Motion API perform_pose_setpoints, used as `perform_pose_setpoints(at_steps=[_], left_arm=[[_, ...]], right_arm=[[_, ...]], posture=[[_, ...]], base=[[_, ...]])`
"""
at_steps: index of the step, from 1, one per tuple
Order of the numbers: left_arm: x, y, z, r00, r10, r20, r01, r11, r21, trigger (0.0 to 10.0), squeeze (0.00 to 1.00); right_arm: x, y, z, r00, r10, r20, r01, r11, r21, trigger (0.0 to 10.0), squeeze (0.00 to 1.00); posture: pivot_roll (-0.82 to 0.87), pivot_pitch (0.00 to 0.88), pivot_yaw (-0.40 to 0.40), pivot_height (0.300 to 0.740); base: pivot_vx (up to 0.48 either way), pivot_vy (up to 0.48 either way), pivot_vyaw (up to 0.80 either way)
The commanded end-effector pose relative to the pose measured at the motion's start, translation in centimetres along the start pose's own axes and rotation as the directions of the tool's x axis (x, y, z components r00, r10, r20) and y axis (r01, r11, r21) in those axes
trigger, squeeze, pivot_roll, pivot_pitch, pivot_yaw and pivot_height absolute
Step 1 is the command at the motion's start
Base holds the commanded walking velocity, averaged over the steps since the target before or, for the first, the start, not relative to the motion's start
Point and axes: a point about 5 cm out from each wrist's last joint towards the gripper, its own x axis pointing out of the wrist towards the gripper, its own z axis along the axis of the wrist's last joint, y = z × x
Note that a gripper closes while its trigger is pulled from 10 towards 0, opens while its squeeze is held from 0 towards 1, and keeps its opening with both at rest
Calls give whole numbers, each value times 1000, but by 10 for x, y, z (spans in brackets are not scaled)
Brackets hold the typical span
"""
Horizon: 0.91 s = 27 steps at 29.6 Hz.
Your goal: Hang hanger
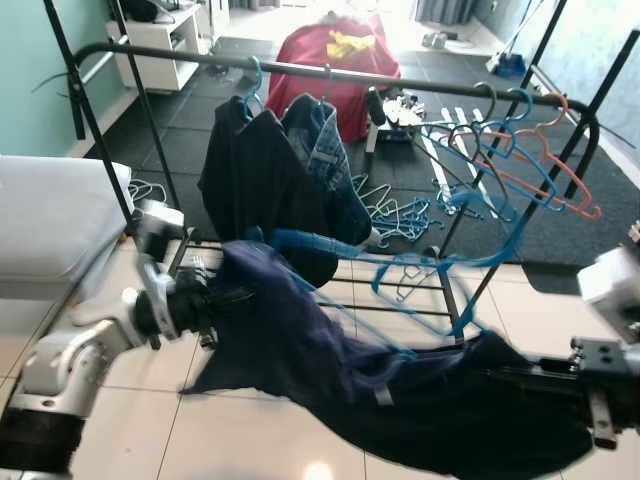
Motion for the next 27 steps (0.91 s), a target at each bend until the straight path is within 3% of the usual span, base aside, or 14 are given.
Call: perform_pose_setpoints(at_steps=[1,6,8,10,11,15,16,17,18,20,21,23,24,27], left_arm=[[-6,-4,1,996,-19,-82,21,999,24,10000,1000],[-12,-2,7,994,5,-105,2,998,65,10000,1000],[-25,3,14,980,63,-188,-38,990,136,10000,1000],[-25,3,14,980,63,-188,-38,990,136,10000,1000],[-31,4,13,963,88,-255,-43,983,176,10000,1000],[-30,6,17,961,111,-252,-54,973,222,10000,1000],[-22,9,23,968,141,-209,-79,957,280,10000,1000],[-22,9,23,968,141,-209,-79,957,280,10000,1000],[-12,10,30,980,137,-143,-88,948,306,10000,1000],[-12,10,30,980,137,-143,-88,948,306,10000,1000],[-5,10,36,988,127,-83,-97,950,296,10000,537],[-5,10,36,988,127,-83,-97,950,296,10000,537],[-1,10,36,992,109,-71,-86,959,269,10000,0],[6,10,33,993,99,-66,-81,970,231,10000,0]], right_arm=[[-4,-3,-1,999,-12,-39,11,1000,-24,0,0],[-7,-7,-5,995,-29,-91,26,999,-32,0,0],[-6,-9,-6,994,-30,-104,25,999,-40,0,0],[-6,-9,-6,994,-30,-104,25,999,-40,0,0],[-4,-9,-5,995,-25,-98,21,999,-44,0,0],[-2,-8,-5,995,-11,-96,6,999,-47,0,0],[2,-7,-5,995,17,-102,-22,999,-50,0,0],[2,-7,-5,995,17,-102,-22,999,-50,0,0],[8,-4,-6,992,55,-112,-61,997,-53,0,0],[8,-4,-6,992,55,-112,-61,997,-53,0,0],[13,-2,-8,989,85,-125,-92,994,-57,0,0],[13,-2,-8,989,85,-125,-92,994,-57,0,0],[16,-1,-10,984,108,-144,-118,991,-65,0,0],[18,-1,-10,980,121,-157,-134,988,-74,0,0]], posture=[[-117,93,-25,740],[-117,93,-25,740],[-109,95,-26,740],[-109,95,-26,740],[-106,95,-25,740],[-106,95,-25,740],[-104,95,-23,740],[-104,95,-23,740],[-107,95,-21,740],[-107,95,-21,740],[-110,93,-19,740],[-110,93,-19,740],[-110,93,-17,740],[-111,90,-14,740]], base=[[0,0,0],[0,0,0],[0,0,0],[0,0,0],[0,0,0],[0,0,0],[0,0,0],[0,0,0],[0,0,0],[0,0,0],[0,0,0],[0,0,0],[0,0,0],[0,0,0]])
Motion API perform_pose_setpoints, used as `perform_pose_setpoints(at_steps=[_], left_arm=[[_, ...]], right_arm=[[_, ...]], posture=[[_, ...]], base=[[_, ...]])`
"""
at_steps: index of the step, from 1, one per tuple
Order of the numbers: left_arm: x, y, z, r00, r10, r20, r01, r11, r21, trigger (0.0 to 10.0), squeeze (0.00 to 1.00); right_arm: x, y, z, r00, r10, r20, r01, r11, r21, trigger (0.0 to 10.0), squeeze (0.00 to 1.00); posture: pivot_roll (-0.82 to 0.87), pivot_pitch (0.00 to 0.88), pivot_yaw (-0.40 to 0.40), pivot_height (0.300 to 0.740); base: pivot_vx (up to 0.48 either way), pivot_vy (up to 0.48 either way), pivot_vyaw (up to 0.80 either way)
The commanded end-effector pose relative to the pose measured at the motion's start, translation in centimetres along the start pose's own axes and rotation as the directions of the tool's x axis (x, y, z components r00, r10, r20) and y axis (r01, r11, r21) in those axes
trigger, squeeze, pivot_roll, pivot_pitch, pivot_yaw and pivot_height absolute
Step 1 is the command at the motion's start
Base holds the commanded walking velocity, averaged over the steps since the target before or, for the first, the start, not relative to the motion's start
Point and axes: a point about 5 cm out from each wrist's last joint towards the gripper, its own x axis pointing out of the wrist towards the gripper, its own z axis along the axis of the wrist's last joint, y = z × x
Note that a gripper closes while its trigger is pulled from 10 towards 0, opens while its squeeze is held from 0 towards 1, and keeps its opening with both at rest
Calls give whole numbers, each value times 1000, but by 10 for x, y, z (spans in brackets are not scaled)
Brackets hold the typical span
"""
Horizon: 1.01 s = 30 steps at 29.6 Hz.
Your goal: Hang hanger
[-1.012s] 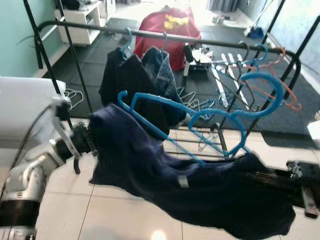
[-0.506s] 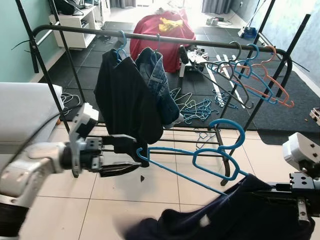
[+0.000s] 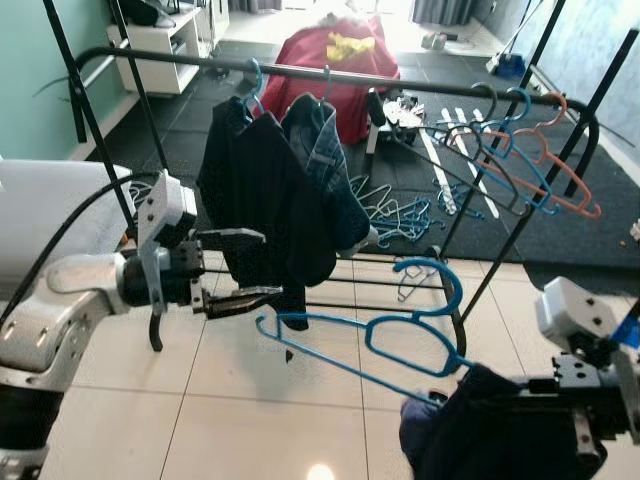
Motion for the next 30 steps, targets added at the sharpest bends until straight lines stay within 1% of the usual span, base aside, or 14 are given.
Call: perform_pose_setpoints(at_steps=[1,2,3,4,6,7,9,14,17,22,26,27,29,30], left_arm=[[7,-3,0,1000,-25,17,25,1000,-19,10000,0],[13,-5,-2,999,-46,21,47,998,-45,10000,0],[13,-5,-2,999,-46,21,47,998,-45,10000,0],[22,-13,-3,995,-97,33,100,992,-74,10000,0],[29,-22,-5,988,-148,39,151,985,-87,10000,0],[29,-22,-5,988,-148,39,151,985,-87,10000,0],[36,-39,-9,968,-245,52,249,963,-106,10000,0],[37,-44,-9,960,-273,62,278,954,-110,10000,0],[38,-53,-5,938,-329,104,340,934,-112,10000,0],[41,-59,-1,926,-360,117,372,922,-105,10000,0],[46,-62,0,922,-372,111,383,918,-100,10000,0],[51,-65,-2,921,-379,86,386,919,-83,10000,0],[51,-65,-2,921,-379,86,386,919,-83,10000,0],[57,-68,-4,926,-373,55,376,924,-66,10000,0]], right_arm=[[1,2,3,1000,22,-10,-23,999,-31,0,0],[3,1,2,999,32,-23,-33,999,-43,0,0],[3,1,2,999,32,-23,-33,999,-43,0,0],[5,0,2,999,39,-33,-41,997,-58,0,0],[6,-2,3,998,44,-36,-46,996,-71,0,0],[6,-2,3,998,44,-36,-46,996,-71,0,0],[8,-4,7,998,48,-33,-51,994,-92,0,0],[9,-6,8,998,50,-33,-53,994,-100,0,0],[12,-10,10,998,54,-37,-59,991,-120,0,0],[15,-12,12,998,56,-38,-61,989,-133,0,0],[16,-12,14,998,59,-36,-64,988,-143,0,0],[18,-13,15,998,58,-31,-62,986,-152,0,0],[18,-13,15,998,58,-31,-62,986,-152,0,0],[19,-14,18,998,61,-28,-64,985,-161,0,0]], posture=[[-111,90,-14,740],[-110,90,-14,740],[-110,90,-14,740],[-110,90,-14,740],[-110,90,-14,740],[-110,90,-14,740],[-110,90,-14,740],[-110,90,-14,740],[-98,87,-14,740],[-99,87,-12,740],[-99,87,-12,740],[-100,87,-7,740],[-100,87,-7,740],[-101,86,-9,740]], base=[[0,0,0],[0,0,0],[0,0,0],[0,0,0],[0,0,0],[0,0,0],[0,0,0],[0,0,0],[0,0,0],[0,0,0],[0,0,0],[0,0,0],[0,0,0],[0,0,0]])
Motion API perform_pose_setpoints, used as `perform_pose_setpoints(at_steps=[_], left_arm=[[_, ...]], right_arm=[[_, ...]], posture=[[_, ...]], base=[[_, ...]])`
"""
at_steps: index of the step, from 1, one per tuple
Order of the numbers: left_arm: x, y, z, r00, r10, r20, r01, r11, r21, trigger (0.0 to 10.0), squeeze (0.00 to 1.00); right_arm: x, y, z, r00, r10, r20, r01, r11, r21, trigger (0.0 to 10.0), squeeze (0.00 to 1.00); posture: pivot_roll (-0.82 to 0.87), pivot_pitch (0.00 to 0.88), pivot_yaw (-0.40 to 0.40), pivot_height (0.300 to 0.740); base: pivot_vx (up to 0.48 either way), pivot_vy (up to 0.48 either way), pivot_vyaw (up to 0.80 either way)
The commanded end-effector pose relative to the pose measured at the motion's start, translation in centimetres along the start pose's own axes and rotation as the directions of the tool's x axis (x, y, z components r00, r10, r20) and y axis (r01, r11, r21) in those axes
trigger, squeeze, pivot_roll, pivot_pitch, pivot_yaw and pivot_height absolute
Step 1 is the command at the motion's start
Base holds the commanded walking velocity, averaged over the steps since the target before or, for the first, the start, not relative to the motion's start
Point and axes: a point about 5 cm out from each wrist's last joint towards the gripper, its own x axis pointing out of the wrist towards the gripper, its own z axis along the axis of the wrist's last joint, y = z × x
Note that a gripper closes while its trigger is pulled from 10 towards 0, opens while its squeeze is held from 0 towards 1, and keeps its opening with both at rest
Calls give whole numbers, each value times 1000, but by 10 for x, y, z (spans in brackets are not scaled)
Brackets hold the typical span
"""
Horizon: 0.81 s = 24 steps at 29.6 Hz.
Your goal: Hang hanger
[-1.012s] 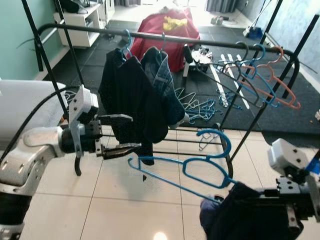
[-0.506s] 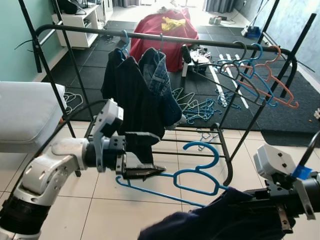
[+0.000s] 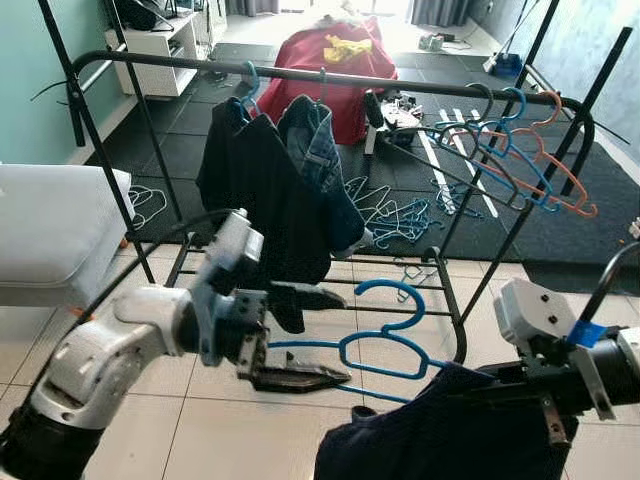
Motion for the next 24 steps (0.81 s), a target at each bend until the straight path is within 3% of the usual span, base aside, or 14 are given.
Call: perform_pose_setpoints(at_steps=[1,3,8,13,15,24], left_arm=[[9,-2,0,1000,-12,-9,12,1000,22,10000,0],[14,7,-2,997,68,-40,-65,995,69,10000,0],[13,14,-1,991,124,-39,-120,988,95,10000,0],[11,15,-1,990,132,-48,-127,987,102,10000,0],[15,11,-5,990,108,-91,-97,988,119,10000,0],[24,2,-11,993,61,-96,-51,994,100,10000,0]], right_arm=[[1,-1,2,1000,4,10,-3,1000,-17,0,0],[1,-1,5,1000,9,14,-8,1000,-26,0,0],[1,-2,5,1000,12,13,-11,1000,-28,0,0],[1,-2,5,1000,14,11,-14,999,-29,0,0],[2,-4,5,1000,16,10,-16,999,-31,0,0],[3,-5,6,1000,16,9,-16,999,-34,0,0]], posture=[[-101,86,-9,740],[-101,83,-10,740],[-100,80,-11,740],[-99,78,-11,740],[-99,76,-12,740],[-103,71,-14,740]], base=[[0,0,0],[0,0,0],[0,0,0],[0,0,0],[0,0,0],[0,0,0]])
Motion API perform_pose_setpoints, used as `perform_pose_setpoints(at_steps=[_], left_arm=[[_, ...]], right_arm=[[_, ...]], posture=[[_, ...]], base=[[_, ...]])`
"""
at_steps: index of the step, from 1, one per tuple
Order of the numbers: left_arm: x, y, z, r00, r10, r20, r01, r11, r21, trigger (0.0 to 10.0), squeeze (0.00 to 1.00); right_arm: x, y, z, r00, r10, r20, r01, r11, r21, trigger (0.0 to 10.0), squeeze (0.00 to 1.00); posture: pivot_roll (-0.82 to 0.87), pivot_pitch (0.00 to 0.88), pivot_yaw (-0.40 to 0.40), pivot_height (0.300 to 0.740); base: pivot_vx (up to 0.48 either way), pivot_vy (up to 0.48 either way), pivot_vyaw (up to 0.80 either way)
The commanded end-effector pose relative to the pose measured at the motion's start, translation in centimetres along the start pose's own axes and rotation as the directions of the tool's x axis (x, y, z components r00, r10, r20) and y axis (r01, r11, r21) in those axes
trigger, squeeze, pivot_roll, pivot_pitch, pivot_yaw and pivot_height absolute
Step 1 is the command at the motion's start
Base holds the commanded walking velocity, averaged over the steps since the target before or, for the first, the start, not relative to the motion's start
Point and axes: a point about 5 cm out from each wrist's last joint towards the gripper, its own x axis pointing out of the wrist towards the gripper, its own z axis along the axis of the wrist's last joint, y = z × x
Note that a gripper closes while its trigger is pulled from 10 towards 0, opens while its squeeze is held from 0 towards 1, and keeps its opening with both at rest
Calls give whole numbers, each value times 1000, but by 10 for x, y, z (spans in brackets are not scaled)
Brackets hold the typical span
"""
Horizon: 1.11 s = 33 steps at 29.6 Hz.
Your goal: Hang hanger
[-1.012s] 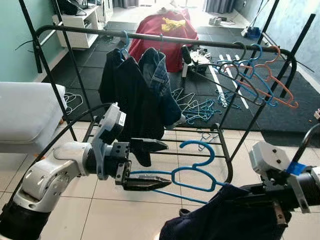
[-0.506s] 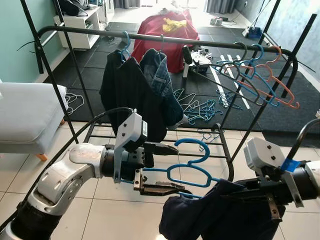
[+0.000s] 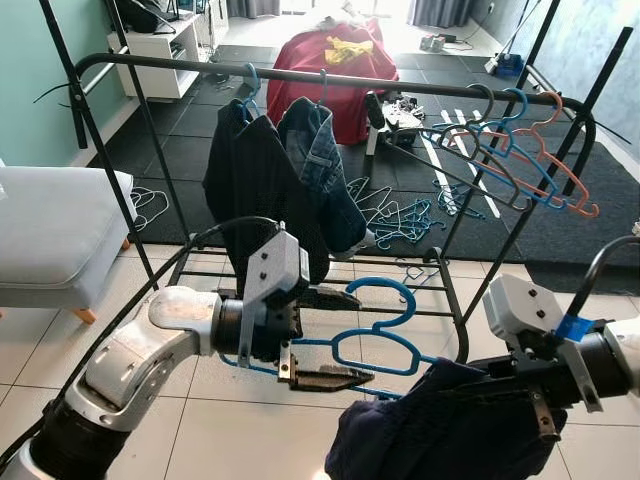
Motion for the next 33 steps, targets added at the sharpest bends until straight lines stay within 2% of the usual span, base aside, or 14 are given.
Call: perform_pose_setpoints(at_steps=[1,4,5,7,8,9,15,16,19,29,30,31,32,33], left_arm=[[8,-9,-2,998,-59,5,59,998,-8,3765,0],[10,-11,-3,997,-75,3,75,997,-10,3725,0],[12,-12,-3,997,-82,2,82,997,-11,3059,0],[12,-12,-3,997,-82,2,82,997,-11,3059,0],[14,-12,-2,997,-77,13,77,997,-15,2000,0],[15,-12,-1,997,-75,22,76,997,-18,1412,0],[20,-14,-3,996,-81,35,82,996,-31,1255,0],[20,-15,-3,996,-82,37,83,996,-34,510,0],[21,-15,-3,996,-78,38,79,996,-35,157,0],[20,-13,-4,997,-61,38,62,998,-33,314,0],[20,-12,-4,997,-54,50,56,998,-38,196,0],[20,-12,-4,997,-54,50,56,998,-38,196,0],[20,-12,-3,996,-46,71,49,998,-45,118,0],[21,-11,-1,994,-32,103,38,998,-58,0,0]], right_arm=[[0,0,3,1000,6,1,-6,1000,-27,0,0],[0,0,4,1000,7,0,-7,1000,-28,0,0],[0,0,4,1000,7,0,-7,1000,-29,0,0],[0,0,4,1000,7,0,-7,1000,-29,0,0],[0,0,4,1000,7,2,-7,1000,-29,0,0],[1,0,4,1000,7,5,-7,1000,-30,0,0],[1,-1,6,1000,4,13,-3,1000,-31,0,0],[1,-1,6,1000,3,14,-3,1000,-31,0,0],[1,-1,6,1000,2,15,-2,1000,-31,0,0],[1,-4,7,1000,-14,25,15,999,-40,0,0],[1,-8,10,998,-43,47,45,998,-37,3373,0],[1,-8,10,998,-43,47,45,998,-37,3373,0],[0,-10,13,996,-56,75,59,998,-34,10000,973],[-1,-12,16,991,-73,111,78,996,-37,10000,1000]], posture=[[-106,73,-13,740],[-104,74,-14,740],[-104,74,-14,740],[-104,74,-14,740],[-102,76,-14,740],[-102,76,-14,740],[-104,77,-14,740],[-104,77,-14,740],[-104,77,-14,740],[-105,79,-13,740],[-105,79,-13,740],[-105,79,-13,740],[-105,80,-16,740],[-105,80,-16,740]], base=[[0,0,0],[0,0,0],[0,0,0],[0,0,0],[0,0,0],[0,0,0],[0,0,0],[0,0,0],[0,0,0],[0,0,0],[0,0,0],[0,0,0],[0,0,0],[0,0,0]])
